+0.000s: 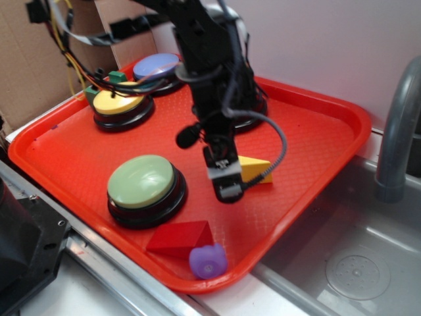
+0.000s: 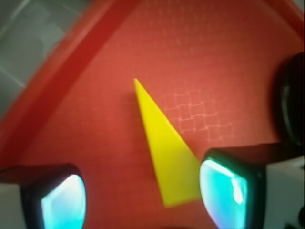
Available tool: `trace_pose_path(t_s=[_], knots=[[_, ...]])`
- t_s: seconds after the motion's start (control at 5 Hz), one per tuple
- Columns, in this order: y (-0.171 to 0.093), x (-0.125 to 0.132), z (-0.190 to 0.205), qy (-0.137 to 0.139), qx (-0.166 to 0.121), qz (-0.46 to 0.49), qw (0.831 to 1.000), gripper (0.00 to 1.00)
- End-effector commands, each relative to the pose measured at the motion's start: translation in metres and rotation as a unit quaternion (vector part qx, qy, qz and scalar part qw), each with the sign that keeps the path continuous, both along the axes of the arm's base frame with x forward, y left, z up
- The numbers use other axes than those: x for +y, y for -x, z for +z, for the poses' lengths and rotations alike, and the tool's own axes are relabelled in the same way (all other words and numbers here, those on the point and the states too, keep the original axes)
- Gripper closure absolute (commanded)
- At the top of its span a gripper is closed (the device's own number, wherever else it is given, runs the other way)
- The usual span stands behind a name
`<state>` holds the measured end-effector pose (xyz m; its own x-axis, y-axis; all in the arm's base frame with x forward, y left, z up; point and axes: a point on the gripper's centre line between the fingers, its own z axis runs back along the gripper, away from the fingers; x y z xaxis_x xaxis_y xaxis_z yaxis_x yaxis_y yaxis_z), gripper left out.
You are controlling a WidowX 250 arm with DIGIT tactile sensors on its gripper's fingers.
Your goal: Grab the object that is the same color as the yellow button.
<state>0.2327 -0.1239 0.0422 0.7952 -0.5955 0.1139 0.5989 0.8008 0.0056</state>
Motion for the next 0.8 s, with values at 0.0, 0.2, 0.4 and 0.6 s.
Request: trace_pose_path(t_s=[0.0, 0.2, 0.4, 0.6], knots=[[-0.008, -0.005, -0.012, 0.011, 0.009, 0.003, 1.000, 0.00], [-0.008, -0.004, -0.013, 0.017, 0.009, 0.017, 1.000, 0.16], [-0.006, -0.003, -0.011, 0.010, 0.004, 0.029, 1.000, 1.00], [-0.004, 0.005, 0.006, 0.005, 0.003, 0.065, 0.998, 1.00]])
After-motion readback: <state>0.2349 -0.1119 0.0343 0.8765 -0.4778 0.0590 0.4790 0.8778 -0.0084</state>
